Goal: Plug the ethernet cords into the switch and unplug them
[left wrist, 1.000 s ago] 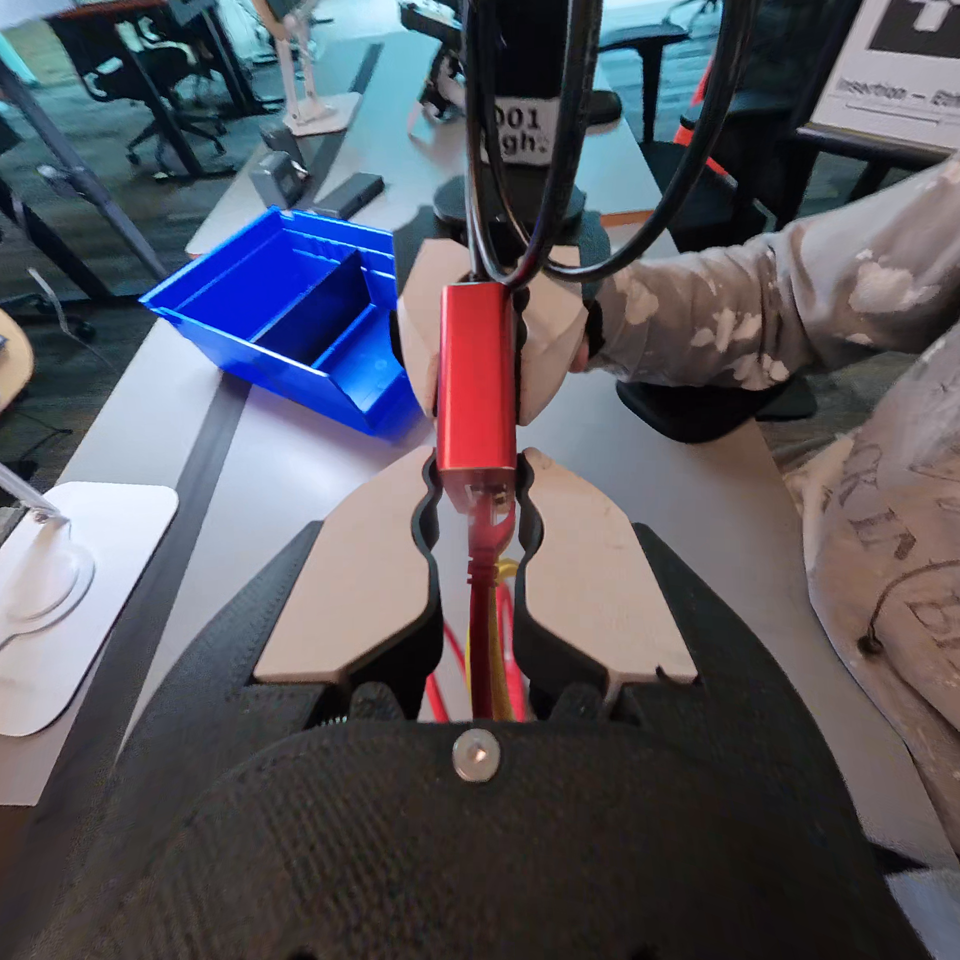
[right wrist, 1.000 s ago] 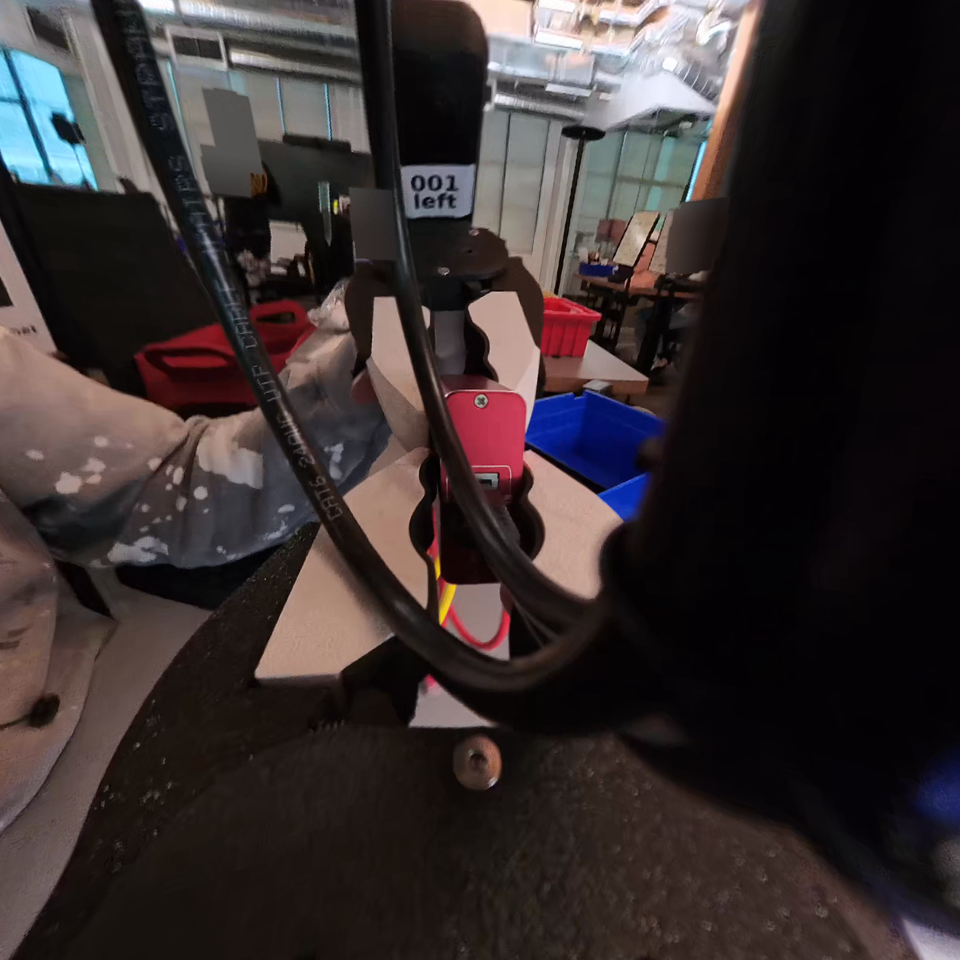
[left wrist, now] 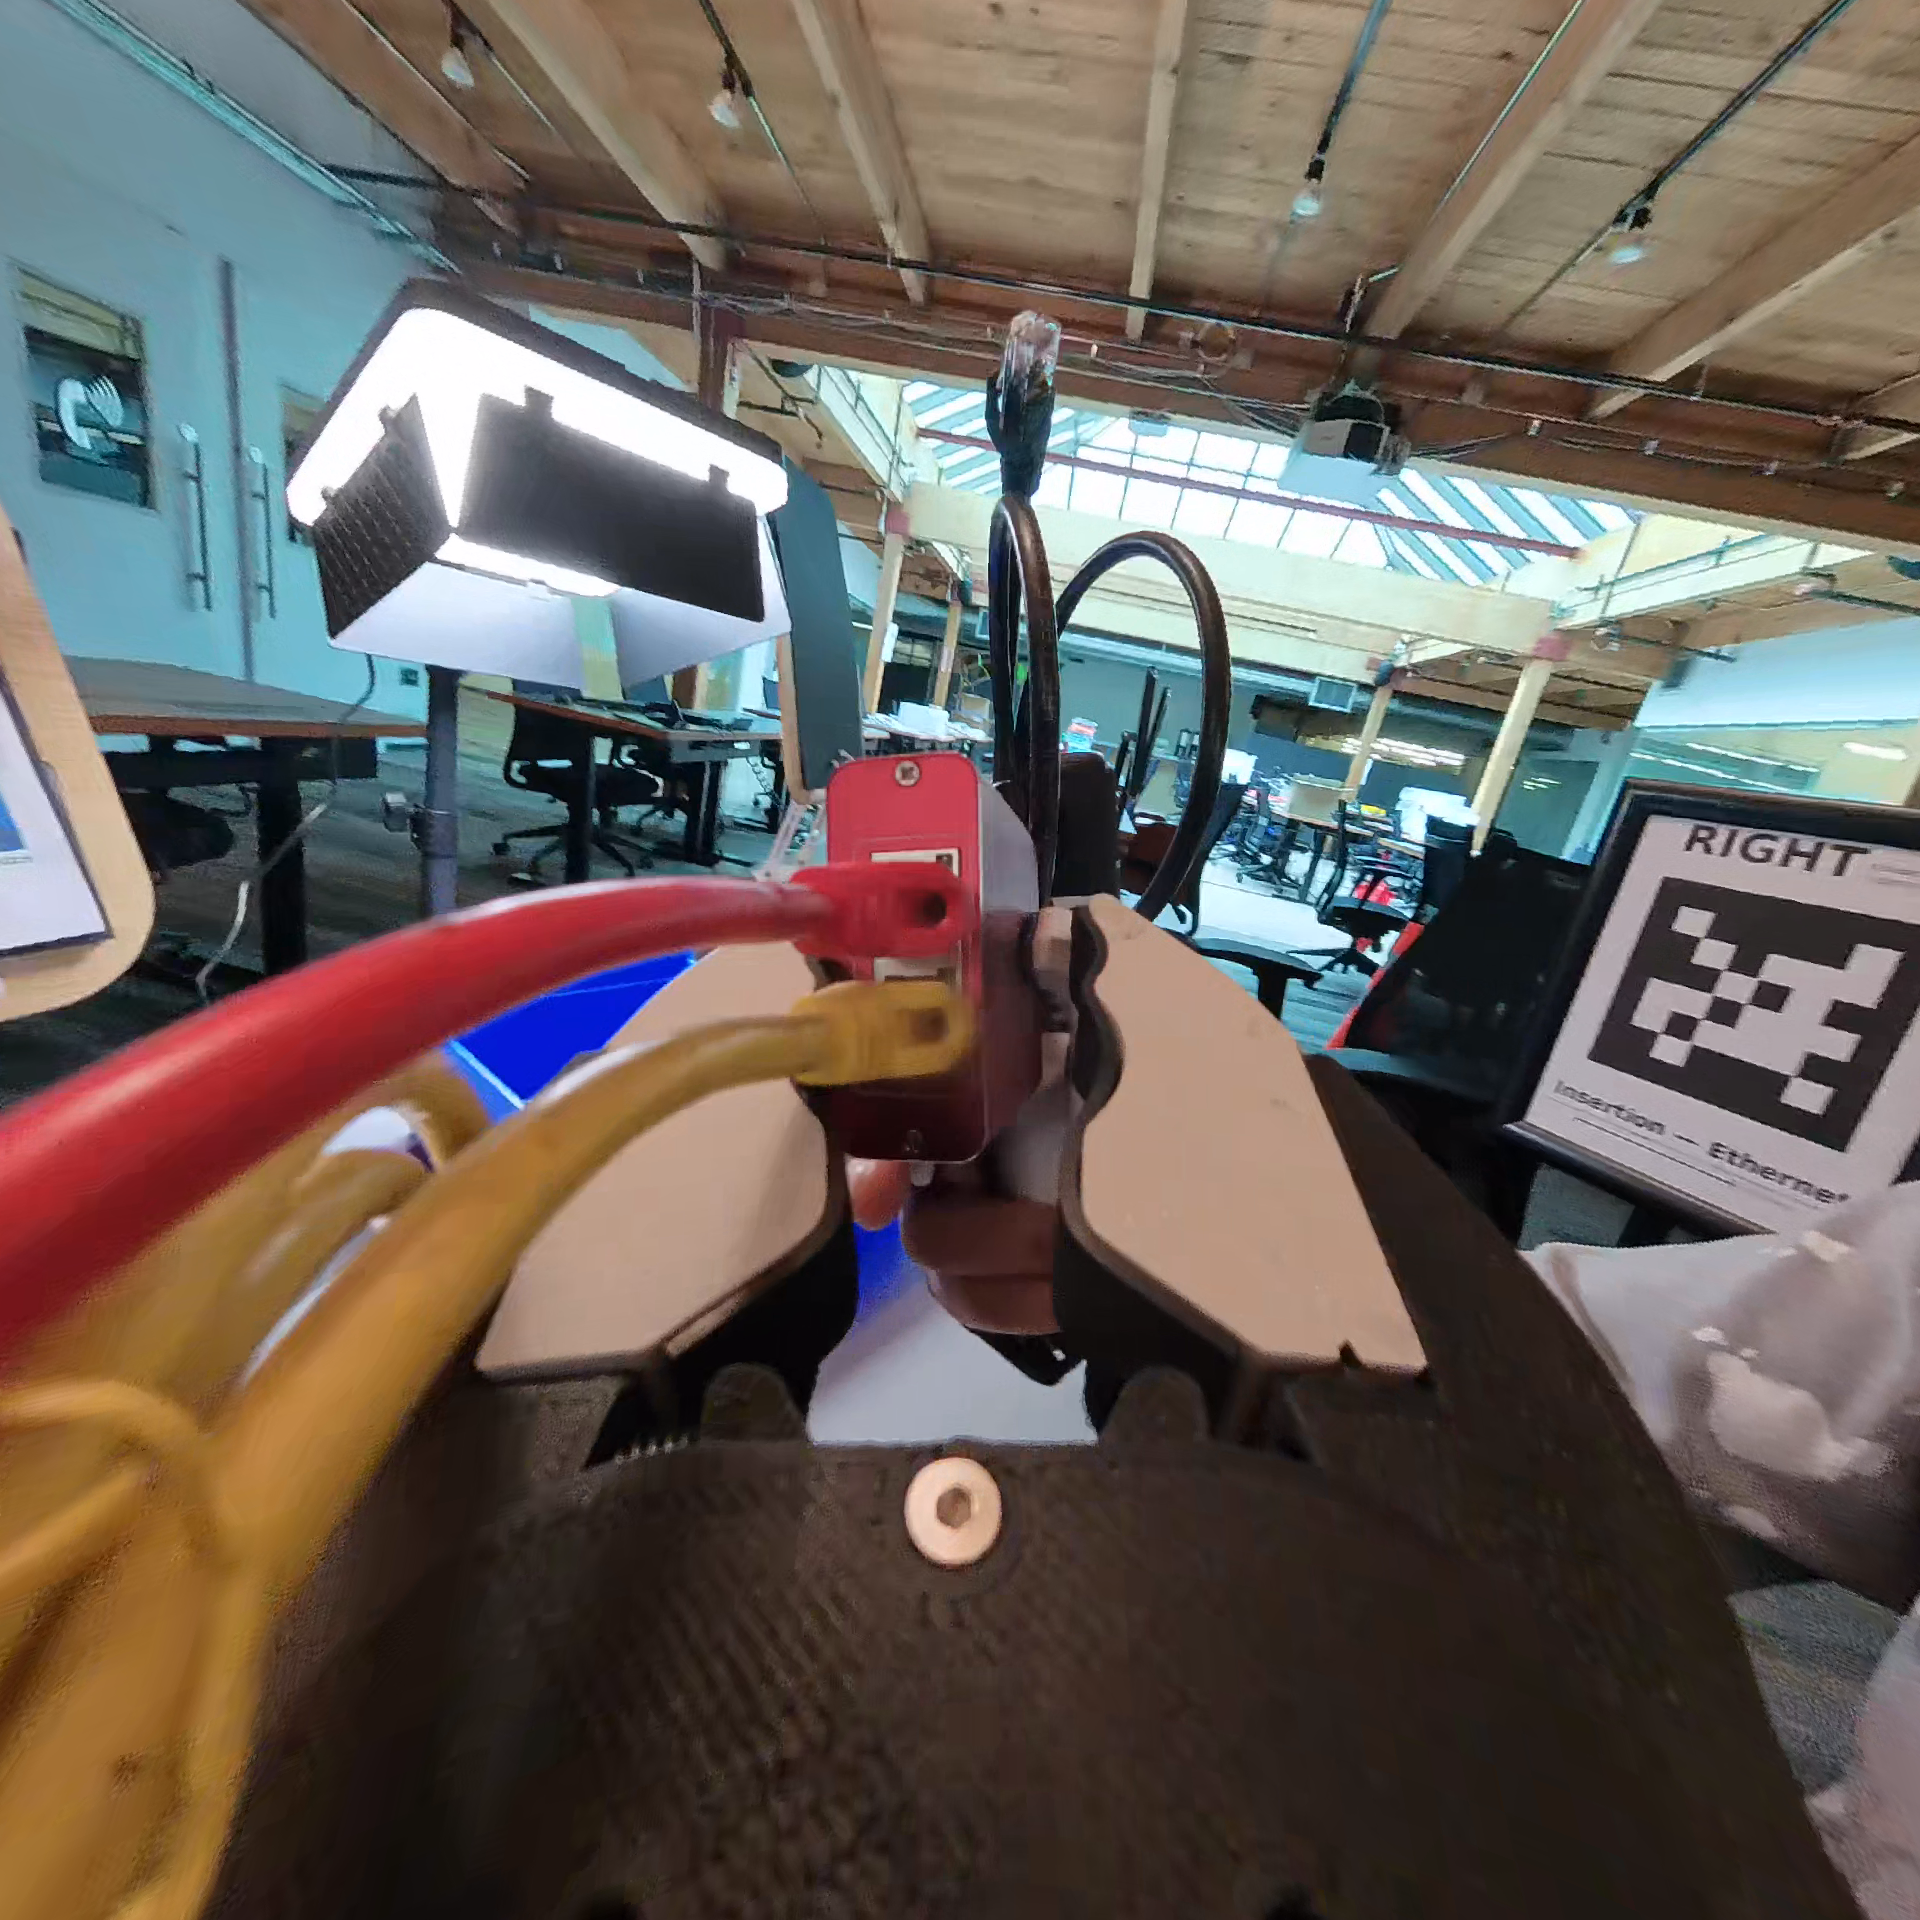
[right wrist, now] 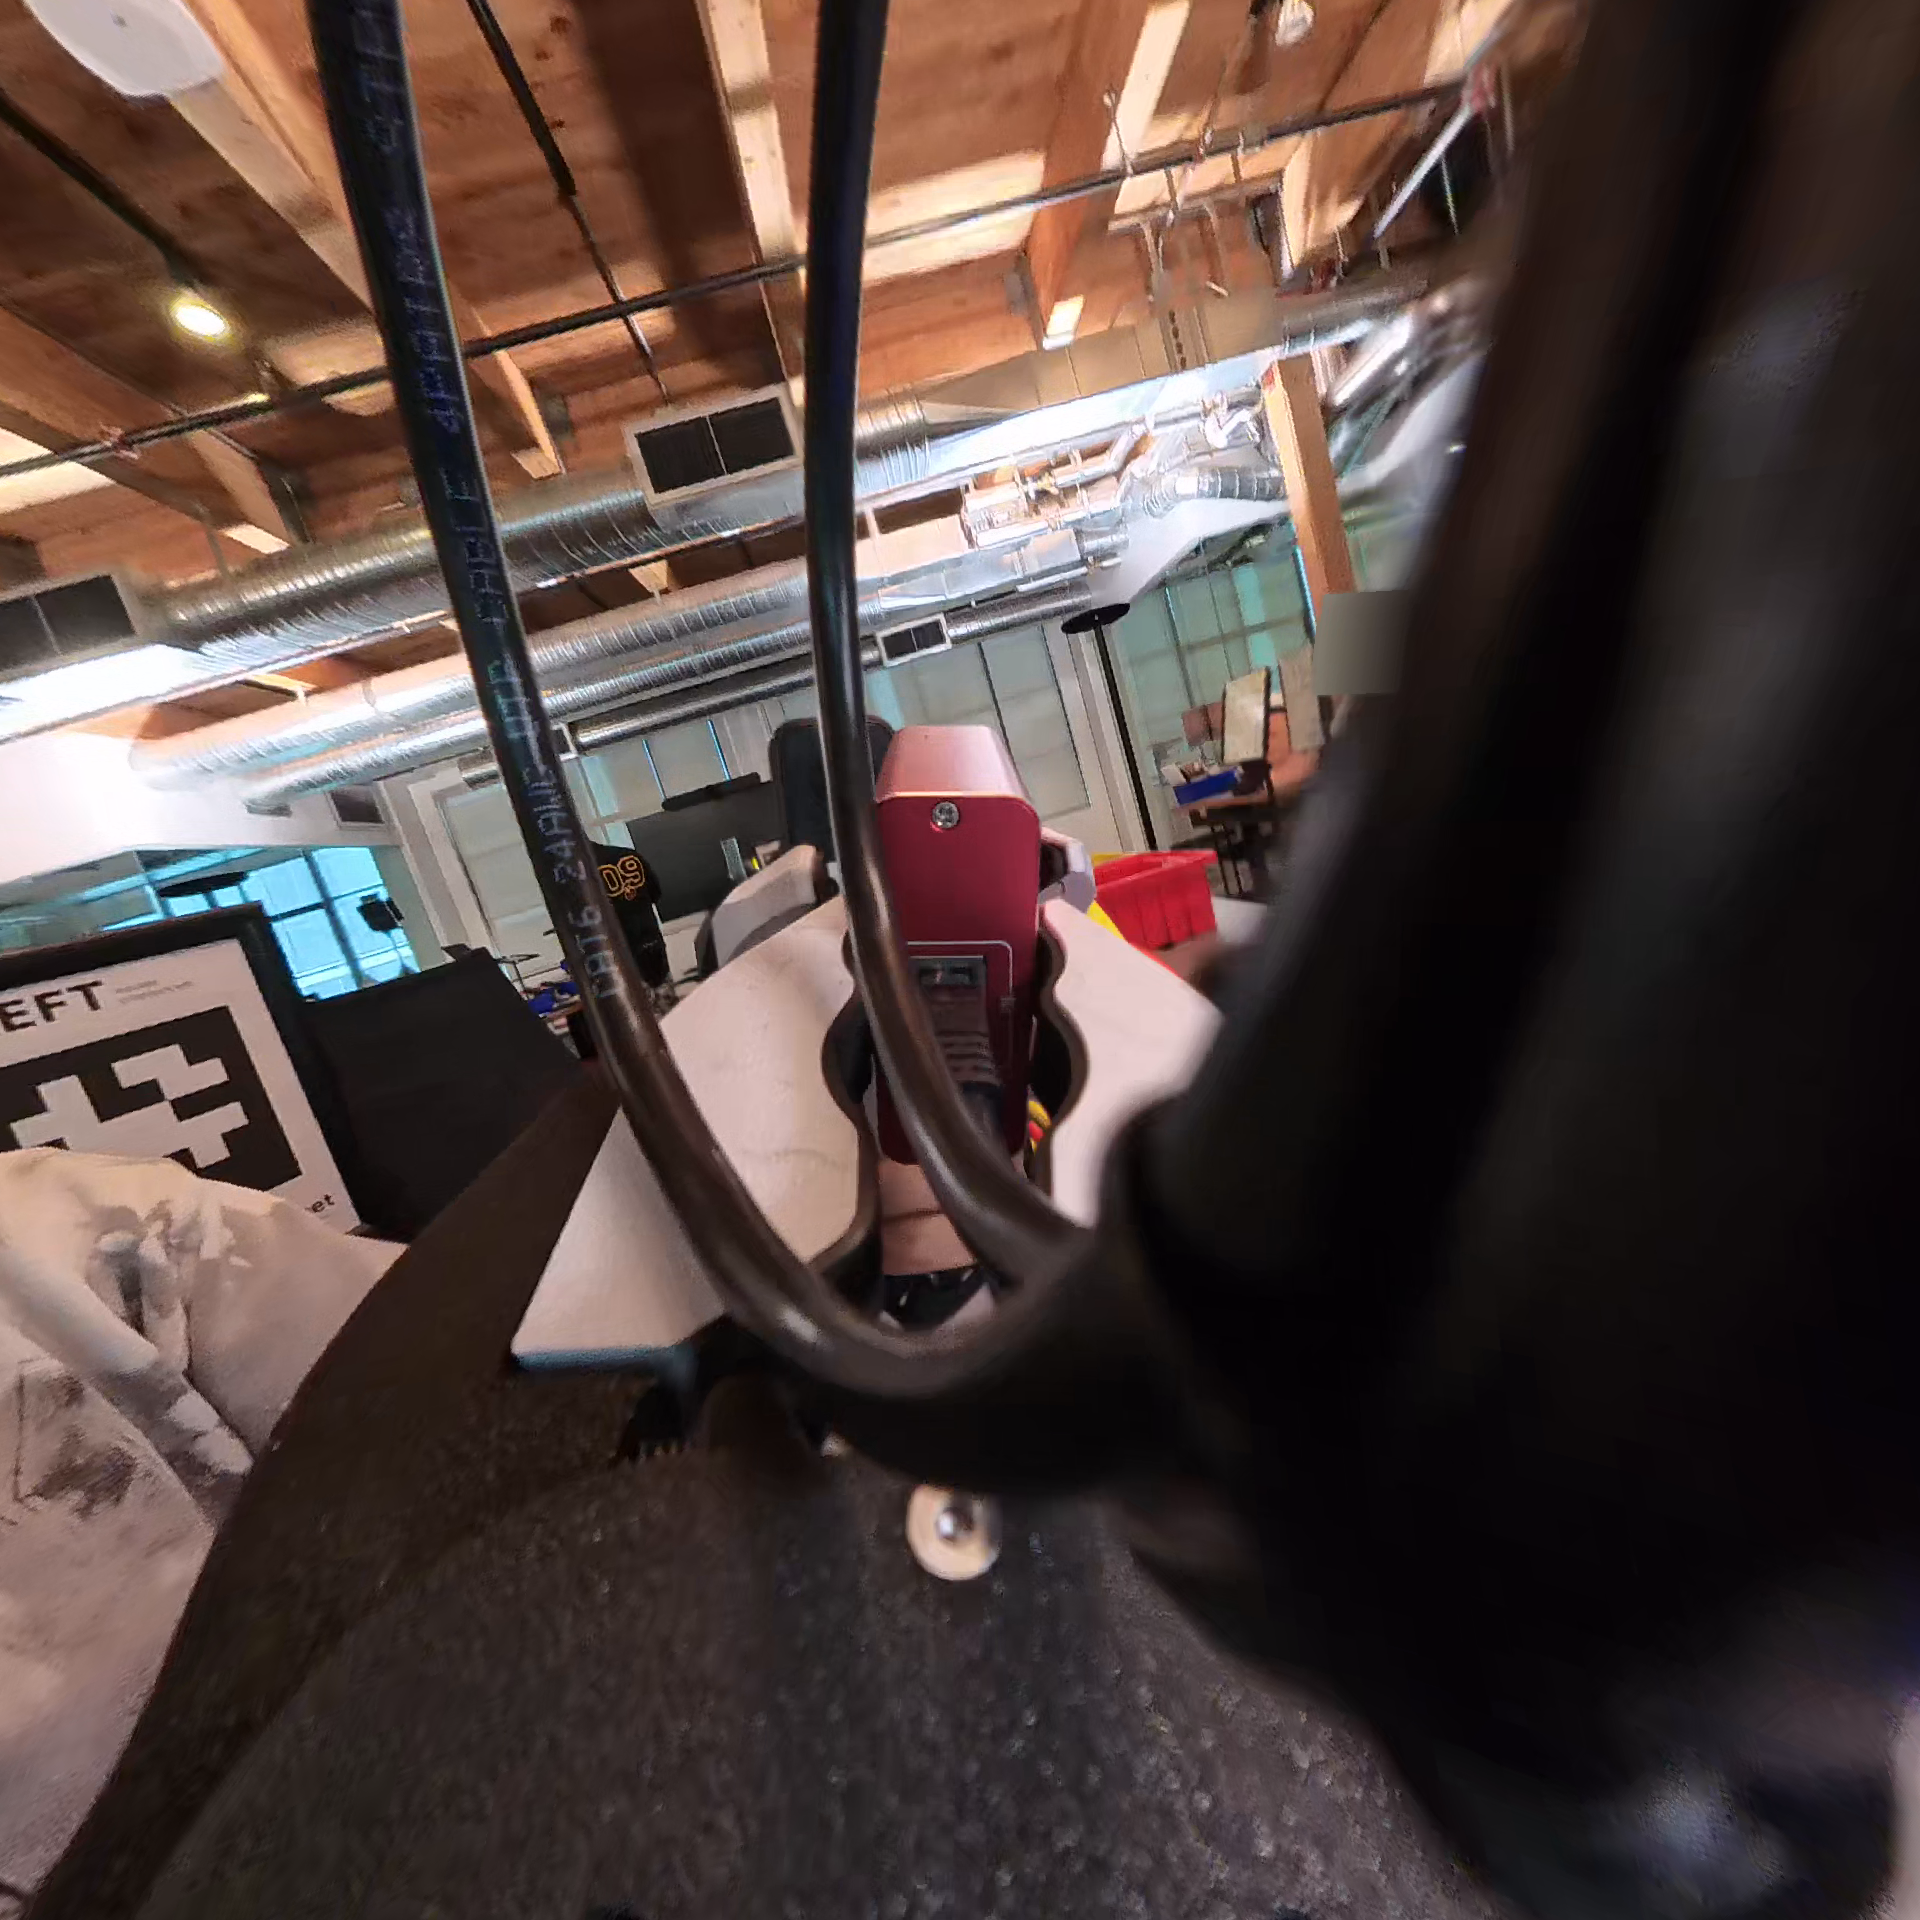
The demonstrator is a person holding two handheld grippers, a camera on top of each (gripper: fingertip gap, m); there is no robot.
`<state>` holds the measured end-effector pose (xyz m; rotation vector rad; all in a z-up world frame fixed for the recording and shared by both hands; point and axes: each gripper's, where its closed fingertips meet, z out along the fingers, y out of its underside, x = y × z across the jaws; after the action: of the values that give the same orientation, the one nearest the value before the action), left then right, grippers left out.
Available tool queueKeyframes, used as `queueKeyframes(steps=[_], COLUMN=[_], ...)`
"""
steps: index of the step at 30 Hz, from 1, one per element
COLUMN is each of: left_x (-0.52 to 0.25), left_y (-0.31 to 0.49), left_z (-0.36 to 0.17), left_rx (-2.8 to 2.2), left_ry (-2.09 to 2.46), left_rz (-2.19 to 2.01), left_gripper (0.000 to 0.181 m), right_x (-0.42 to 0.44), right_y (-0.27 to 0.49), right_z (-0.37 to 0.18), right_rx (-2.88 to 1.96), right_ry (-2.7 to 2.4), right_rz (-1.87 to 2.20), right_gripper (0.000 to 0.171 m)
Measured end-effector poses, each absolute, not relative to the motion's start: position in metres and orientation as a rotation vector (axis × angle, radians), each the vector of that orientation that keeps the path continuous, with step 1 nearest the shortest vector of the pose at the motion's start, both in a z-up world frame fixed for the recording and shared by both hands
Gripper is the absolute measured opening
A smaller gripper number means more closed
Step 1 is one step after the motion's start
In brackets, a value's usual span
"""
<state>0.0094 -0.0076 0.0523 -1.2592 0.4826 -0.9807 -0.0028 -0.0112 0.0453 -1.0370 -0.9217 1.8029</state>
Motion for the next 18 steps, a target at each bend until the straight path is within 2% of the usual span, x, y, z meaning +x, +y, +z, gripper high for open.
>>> queueKeyframes(steps=[2,4,10,13,17,18], left_x=[0.004,-0.001,-0.036,-0.058,-0.066,-0.063], left_y=[-0.002,0.004,0.021,0.028,0.032,0.032], left_z=[0.048,0.044,0.039,0.037,0.033,0.032], left_rx=[-1.255,-1.242,-1.177,-1.16,-1.193,-1.21], left_ry=[0.437,0.37,0.111,-0.018,-0.045,-0.027], left_rz=[-0.994,-1.039,-1.1,-1.078,-1.016,-0.992], left_gripper=[0.043,0.03,0.029,0.044,0.064,0.059], right_x=[-0.007,-0.009,0.003,0.005,-0.02,-0.02], right_y=[-0.007,-0.001,0.039,0.055,0.033,0.032], right_z=[0.039,0.033,0.032,0.024,0.009,0.011], right_rx=[-1.12,-1.205,-1.315,-1.322,-1.329,-1.316], right_ry=[-0.943,-0.962,-0.697,-0.55,-0.709,-0.704], right_rz=[1.802,1.775,1.705,1.622,1.596,1.594], right_gripper=[0.025,0.026,0.031,0.03,0.032,0.031])
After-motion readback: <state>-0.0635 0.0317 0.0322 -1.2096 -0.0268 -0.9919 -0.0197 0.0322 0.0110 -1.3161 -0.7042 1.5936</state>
